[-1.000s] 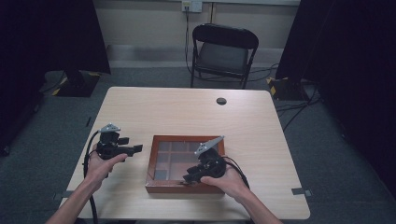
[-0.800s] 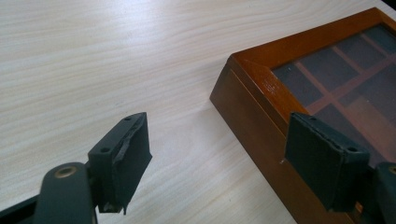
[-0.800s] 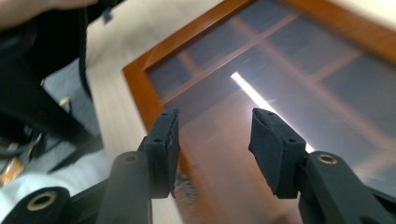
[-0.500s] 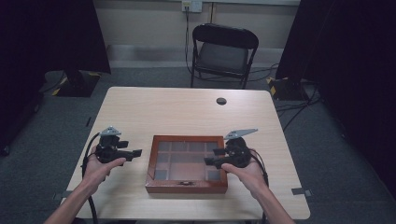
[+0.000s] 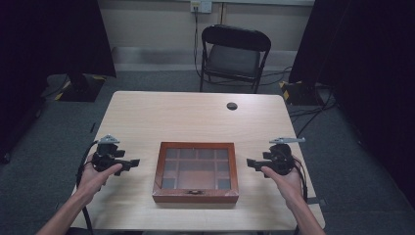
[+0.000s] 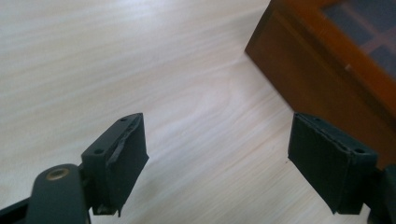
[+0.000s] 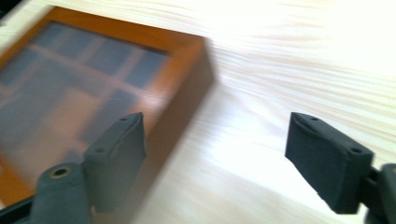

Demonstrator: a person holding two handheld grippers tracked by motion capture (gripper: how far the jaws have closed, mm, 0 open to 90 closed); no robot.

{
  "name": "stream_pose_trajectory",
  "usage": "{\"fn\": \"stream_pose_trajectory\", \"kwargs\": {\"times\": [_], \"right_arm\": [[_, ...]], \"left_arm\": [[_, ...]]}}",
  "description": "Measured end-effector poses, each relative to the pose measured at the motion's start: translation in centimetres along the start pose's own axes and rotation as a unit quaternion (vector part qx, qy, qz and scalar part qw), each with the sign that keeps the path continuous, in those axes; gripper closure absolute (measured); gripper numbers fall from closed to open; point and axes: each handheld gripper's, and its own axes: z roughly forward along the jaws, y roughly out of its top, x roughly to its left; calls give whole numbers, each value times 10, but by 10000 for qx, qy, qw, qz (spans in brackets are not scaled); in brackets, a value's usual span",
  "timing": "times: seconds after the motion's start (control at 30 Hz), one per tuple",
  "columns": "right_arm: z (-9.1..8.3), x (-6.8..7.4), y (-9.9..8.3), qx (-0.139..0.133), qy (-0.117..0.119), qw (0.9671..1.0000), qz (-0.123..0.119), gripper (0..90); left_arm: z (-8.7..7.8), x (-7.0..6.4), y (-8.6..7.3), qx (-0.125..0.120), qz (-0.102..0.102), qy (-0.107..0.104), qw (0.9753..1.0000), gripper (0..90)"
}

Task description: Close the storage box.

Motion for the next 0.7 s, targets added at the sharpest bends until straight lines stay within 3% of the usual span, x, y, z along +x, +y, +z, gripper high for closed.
{"fn": "stream_pose_trajectory", "kwargs": {"times": [0.03,0.13,0.2,0.23,0.27,0.3,0.33,0.37,0.4,0.43,0.47,0.5,0.57,0.6,0.63,0.7], "right_arm": [[2,-13,-5,-7,0,9997,224,153],[6,-22,-11,135,-193,9991,338,150],[12,-31,-16,406,-301,9958,762,152],[16,-37,-23,446,-393,9947,835,151],[19,-39,-25,517,-554,9936,836,151],[19,-39,-25,517,-554,9936,836,151],[22,-41,-27,544,-747,9925,805,151],[25,-42,-29,617,-949,9907,751,151],[31,-44,-32,751,-1210,9870,746,152],[31,-44,-32,751,-1210,9870,746,152],[36,-44,-35,763,-1448,9845,630,150],[36,-44,-35,763,-1448,9845,630,150],[39,-43,-37,595,-1623,9835,533,144],[45,-38,-42,396,-1919,9803,249,87],[45,-38,-42,396,-1919,9803,249,87],[51,-37,-47,225,-1811,9831,127,0]], "left_arm": [[1,2,-2,-15,-64,25,10000,189],[5,9,-6,91,-129,193,9997,189],[7,11,-9,126,-221,347,9991,196],[12,13,-11,197,-311,545,9978,194],[14,15,-12,208,-320,612,9974,195],[14,15,-12,208,-320,612,9974,197],[17,17,-13,181,-337,619,9973,197],[20,18,-15,155,-319,730,9967,197],[24,20,-18,166,-206,857,9960,174],[24,20,-18,166,-206,857,9960,153],[27,19,-19,23,-206,1039,9944,157],[27,19,-19,23,-206,1039,9944,154],[30,17,-22,-98,-33,1192,9928,146],[34,15,-24,-179,29,1177,9929,89],[34,15,-24,-179,29,1177,9929,46],[38,12,-27,-259,87,1165,9928,2]]}}
